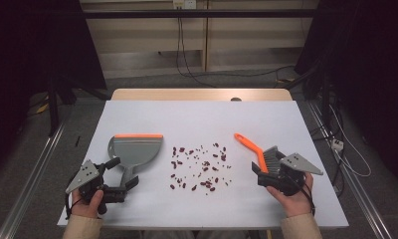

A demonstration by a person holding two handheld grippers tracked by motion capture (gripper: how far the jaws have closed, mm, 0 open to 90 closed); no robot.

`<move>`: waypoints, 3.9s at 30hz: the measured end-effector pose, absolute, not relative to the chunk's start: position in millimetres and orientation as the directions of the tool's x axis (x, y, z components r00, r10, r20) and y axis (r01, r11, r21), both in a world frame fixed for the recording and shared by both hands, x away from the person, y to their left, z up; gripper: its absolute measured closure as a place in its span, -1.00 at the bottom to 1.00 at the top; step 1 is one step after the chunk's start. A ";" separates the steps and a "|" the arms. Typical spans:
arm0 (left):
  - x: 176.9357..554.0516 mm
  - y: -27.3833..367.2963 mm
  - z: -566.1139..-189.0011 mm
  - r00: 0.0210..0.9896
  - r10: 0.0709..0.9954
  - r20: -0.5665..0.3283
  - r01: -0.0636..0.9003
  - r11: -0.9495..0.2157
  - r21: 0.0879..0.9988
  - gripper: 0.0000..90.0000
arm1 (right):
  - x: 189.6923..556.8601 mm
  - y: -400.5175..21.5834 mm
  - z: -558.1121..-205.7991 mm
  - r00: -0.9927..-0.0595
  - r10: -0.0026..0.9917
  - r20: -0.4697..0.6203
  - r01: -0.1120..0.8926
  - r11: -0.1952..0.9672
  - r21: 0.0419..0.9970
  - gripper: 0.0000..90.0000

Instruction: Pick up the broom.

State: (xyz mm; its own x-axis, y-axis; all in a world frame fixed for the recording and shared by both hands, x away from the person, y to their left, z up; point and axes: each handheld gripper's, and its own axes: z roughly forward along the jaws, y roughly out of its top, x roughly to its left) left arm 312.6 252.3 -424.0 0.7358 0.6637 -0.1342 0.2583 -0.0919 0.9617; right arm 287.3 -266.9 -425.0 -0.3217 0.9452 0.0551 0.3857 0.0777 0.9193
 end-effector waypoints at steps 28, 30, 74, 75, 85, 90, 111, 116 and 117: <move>311.0 253.4 -424.0 0.740 0.657 -0.143 0.262 -0.086 0.961 -0.93 | 391.4 -276.3 -432.9 -0.270 0.959 0.083 0.777 0.166 0.608 0.35; 311.2 253.8 -424.3 0.741 0.656 -0.144 0.261 -0.083 0.962 -0.93 | 393.7 -276.6 -435.8 -0.260 0.962 0.080 0.789 0.163 0.592 0.38; 310.7 249.2 -421.9 0.739 0.659 -0.136 0.251 -0.082 0.964 -0.93 | 398.3 -279.7 -426.9 -0.284 0.952 0.118 0.781 0.159 0.604 0.56; 310.1 248.4 -421.2 0.735 0.663 -0.143 0.254 -0.074 0.964 -0.93 | 392.6 -283.3 -423.1 -0.284 0.950 0.130 0.760 0.141 0.634 0.56; 306.5 239.9 -398.4 0.744 0.661 -0.101 0.222 -0.102 0.970 -0.93 | 362.9 -293.9 -407.5 -0.299 0.937 0.181 0.601 0.037 0.798 0.57; 305.8 225.2 -388.8 0.761 0.639 -0.109 0.227 -0.105 0.968 -0.93 | 345.4 -303.9 -401.5 -0.295 0.927 0.231 0.481 -0.065 0.874 0.58; 323.2 131.2 -382.5 0.863 0.490 -0.127 0.223 -0.143 0.964 -0.92 | 321.9 -312.6 -398.0 -0.335 0.855 0.396 0.316 -0.294 0.902 0.58; 326.6 117.1 -381.5 0.875 0.467 -0.123 0.213 -0.143 0.967 -0.91 | 323.1 -304.5 -392.9 -0.348 0.858 0.378 0.310 -0.275 0.910 0.58; 328.1 114.1 -381.5 0.877 0.465 -0.117 0.208 -0.150 0.966 -0.91 | 324.5 -297.5 -389.3 -0.364 0.851 0.377 0.307 -0.272 0.912 0.58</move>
